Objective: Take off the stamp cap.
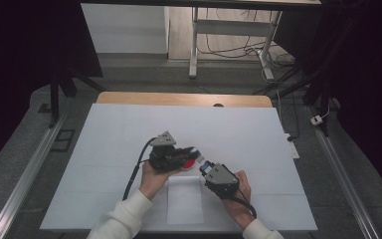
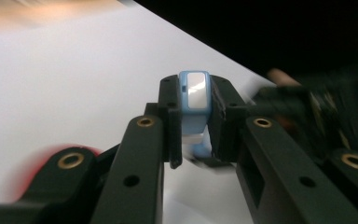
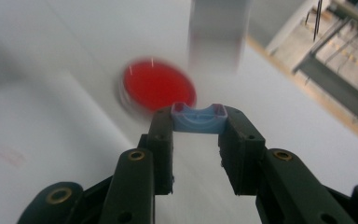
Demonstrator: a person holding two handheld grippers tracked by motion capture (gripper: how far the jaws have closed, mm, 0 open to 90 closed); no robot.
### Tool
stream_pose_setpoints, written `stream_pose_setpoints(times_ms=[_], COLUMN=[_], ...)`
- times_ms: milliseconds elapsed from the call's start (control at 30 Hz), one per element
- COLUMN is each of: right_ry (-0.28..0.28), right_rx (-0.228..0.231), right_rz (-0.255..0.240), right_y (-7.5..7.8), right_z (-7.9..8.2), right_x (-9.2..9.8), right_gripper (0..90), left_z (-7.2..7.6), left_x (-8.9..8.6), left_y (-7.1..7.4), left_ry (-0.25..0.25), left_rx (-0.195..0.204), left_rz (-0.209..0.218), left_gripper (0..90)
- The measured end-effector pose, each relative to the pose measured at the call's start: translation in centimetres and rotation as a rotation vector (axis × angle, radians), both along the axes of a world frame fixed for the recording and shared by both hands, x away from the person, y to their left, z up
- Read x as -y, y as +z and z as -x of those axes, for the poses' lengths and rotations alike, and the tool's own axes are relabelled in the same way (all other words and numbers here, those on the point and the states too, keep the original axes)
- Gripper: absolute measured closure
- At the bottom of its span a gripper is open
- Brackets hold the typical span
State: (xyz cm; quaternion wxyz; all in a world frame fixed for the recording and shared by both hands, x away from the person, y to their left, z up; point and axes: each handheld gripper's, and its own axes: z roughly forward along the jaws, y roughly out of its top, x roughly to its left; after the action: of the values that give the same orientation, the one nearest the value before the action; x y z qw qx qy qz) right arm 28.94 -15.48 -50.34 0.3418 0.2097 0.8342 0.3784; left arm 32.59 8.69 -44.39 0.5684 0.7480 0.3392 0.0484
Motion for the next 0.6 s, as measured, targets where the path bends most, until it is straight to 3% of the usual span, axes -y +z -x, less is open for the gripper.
stream_pose_setpoints(times_ms=[33, 133, 333, 600], right_ry=[-0.011, -0.006, 0.028, 0.026], right_rx=[-0.019, -0.021, -0.044, -0.079], right_rz=[-0.026, -0.069, -0.068, -0.108], right_y=[-0.2, 0.5, 0.3, 0.2], right_z=[0.0, -0.1, 0.0, -0.3], right_x=[0.4, 0.6, 0.6, 1.5], right_gripper=[66.3, 66.2, 66.1, 66.0], left_z=[-0.1, -0.2, -0.1, -0.1], left_x=[-0.7, -1.2, -0.4, -0.5], left_y=[0.1, -0.2, -0.3, -0.3], left_ry=[-0.006, -0.005, -0.026, -0.035], left_rx=[-0.015, -0.033, -0.02, -0.028], left_rz=[0.026, 0.022, 0.012, 0.016], left_gripper=[75.8, 75.8, 75.7, 75.6])
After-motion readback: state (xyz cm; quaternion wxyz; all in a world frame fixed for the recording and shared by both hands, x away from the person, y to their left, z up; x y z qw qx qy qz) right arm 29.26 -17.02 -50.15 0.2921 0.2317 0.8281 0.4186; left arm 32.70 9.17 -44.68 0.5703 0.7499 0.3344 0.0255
